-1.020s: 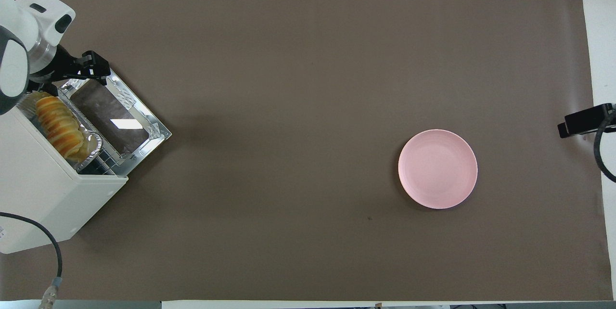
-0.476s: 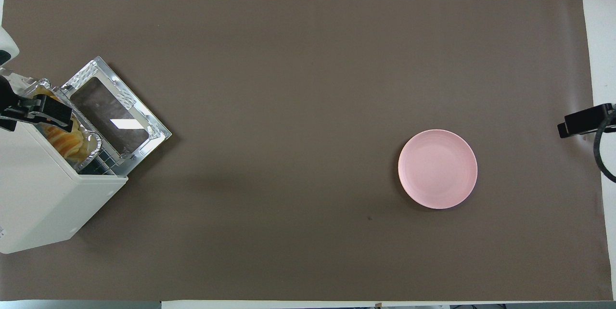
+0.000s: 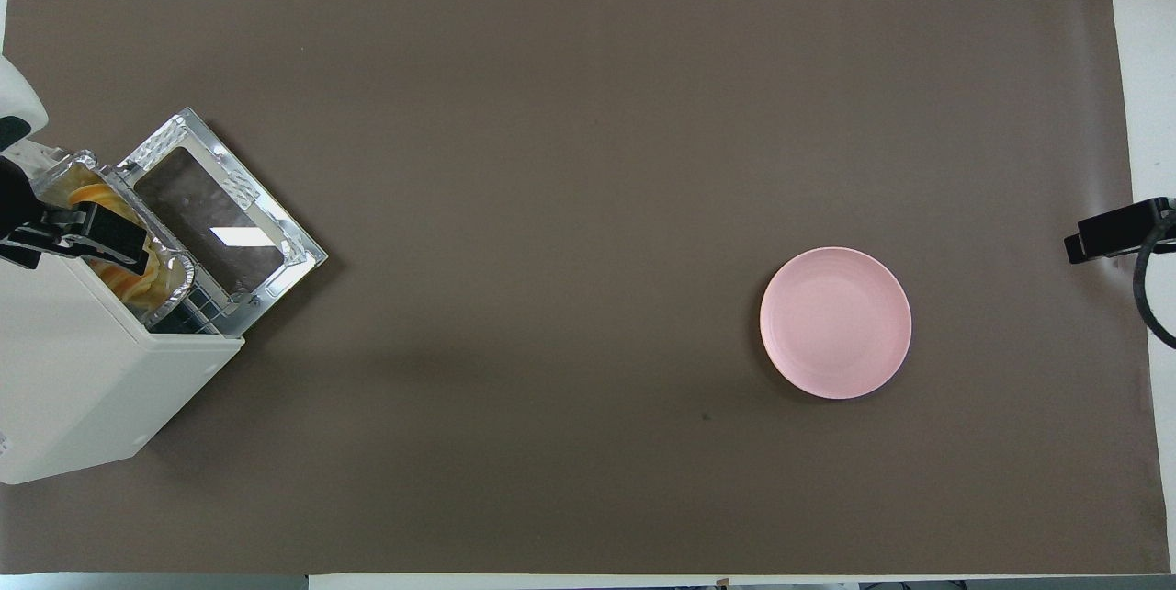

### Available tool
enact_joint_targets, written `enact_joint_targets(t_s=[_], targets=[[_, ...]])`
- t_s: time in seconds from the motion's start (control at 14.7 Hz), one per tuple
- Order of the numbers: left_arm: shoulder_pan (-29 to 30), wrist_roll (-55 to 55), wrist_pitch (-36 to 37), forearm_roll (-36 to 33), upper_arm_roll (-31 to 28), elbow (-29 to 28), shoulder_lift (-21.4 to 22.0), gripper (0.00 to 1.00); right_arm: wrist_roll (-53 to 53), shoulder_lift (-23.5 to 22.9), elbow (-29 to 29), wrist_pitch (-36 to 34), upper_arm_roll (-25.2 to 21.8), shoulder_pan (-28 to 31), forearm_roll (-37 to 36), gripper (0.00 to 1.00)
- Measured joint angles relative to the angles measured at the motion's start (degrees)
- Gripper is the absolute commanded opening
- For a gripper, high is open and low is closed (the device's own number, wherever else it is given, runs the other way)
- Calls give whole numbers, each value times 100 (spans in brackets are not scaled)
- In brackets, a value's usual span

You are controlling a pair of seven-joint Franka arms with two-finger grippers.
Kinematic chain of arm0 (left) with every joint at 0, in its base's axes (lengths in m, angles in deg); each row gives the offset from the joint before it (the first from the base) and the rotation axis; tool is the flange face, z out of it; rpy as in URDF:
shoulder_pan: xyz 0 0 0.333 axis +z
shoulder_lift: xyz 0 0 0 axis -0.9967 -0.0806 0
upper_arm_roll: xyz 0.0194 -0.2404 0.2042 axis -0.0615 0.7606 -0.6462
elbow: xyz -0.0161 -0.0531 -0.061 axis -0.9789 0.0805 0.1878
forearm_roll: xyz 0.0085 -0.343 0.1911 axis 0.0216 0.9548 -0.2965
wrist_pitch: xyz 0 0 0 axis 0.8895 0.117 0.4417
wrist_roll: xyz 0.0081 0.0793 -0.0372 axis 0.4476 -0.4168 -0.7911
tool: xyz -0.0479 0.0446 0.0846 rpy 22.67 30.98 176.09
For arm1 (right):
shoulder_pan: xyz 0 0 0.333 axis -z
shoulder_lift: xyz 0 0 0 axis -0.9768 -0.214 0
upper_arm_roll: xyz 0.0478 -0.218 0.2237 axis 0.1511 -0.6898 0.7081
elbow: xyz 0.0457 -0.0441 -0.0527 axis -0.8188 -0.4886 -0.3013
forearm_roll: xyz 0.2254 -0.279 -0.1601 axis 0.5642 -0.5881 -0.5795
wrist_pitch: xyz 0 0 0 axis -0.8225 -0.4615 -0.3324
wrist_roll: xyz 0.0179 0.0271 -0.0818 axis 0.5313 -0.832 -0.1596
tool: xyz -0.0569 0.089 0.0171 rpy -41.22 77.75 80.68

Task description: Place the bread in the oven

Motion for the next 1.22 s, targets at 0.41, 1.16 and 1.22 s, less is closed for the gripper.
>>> enact_joint_targets(t_s=[0.41, 1.16, 1.22], targets=[[106, -5, 108, 0, 119, 13, 25, 100, 0, 0, 0, 0, 0, 0, 0, 100], [105, -3, -253, 154, 193, 6, 52, 100, 0, 0, 0, 0, 0, 0, 0, 100], [105, 6, -317, 159, 195, 5, 51, 100, 0, 0, 0, 0, 0, 0, 0, 100]])
